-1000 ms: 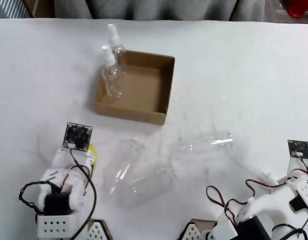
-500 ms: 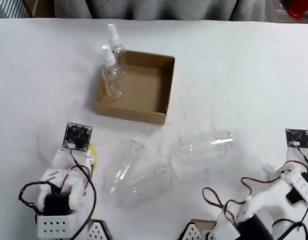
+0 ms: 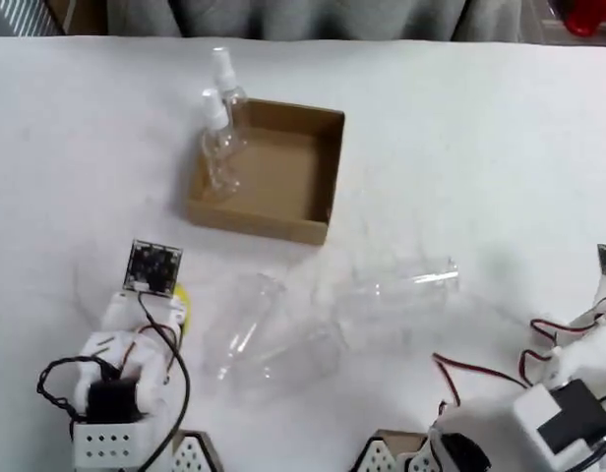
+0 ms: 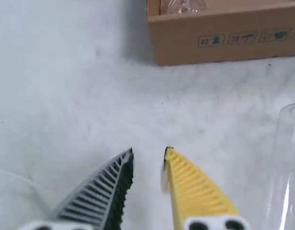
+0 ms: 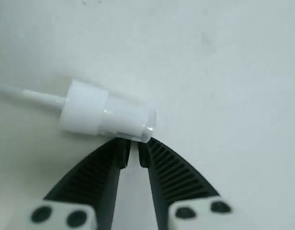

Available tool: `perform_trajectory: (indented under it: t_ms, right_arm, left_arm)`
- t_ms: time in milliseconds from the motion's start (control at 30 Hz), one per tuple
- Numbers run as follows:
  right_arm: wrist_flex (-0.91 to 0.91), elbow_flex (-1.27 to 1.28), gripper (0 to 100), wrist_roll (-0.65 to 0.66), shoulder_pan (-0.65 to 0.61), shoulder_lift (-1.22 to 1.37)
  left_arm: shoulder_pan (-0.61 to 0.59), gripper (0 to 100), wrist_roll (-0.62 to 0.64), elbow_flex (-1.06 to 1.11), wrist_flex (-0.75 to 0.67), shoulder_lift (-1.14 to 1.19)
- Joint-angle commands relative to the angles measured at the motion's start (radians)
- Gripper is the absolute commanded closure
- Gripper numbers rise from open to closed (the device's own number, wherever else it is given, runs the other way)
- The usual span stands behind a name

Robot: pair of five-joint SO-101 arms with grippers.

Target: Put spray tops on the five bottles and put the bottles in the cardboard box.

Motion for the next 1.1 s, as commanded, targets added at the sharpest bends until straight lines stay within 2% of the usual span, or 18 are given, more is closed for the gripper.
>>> perform_trajectory:
  t_ms: [0, 300, 733, 867, 1067]
  right_arm:
    - [-0.016, -0.146, 98.2, -0.054, 0.022, 0.056]
    - [0.099, -0.339, 98.2, -0.199, -0.056, 0.107]
    - [0.120, -0.585, 98.2, -0.390, -0.188, 0.321]
    - [0.242, -0.680, 98.2, -0.437, -0.180, 0.314]
    - [0.483, -0.713, 98.1, -0.439, -0.177, 0.229]
  left_arm:
    - [-0.010, 89, -0.008, -0.003, -0.006, -0.001]
    - [-0.010, 89, -0.008, -0.003, -0.006, -0.001]
    - [-0.010, 89, -0.008, -0.003, -0.006, -0.001]
    - [-0.008, 89, -0.008, -0.003, -0.006, -0.001]
    - [-0.005, 89, -0.008, -0.003, -0.006, -0.001]
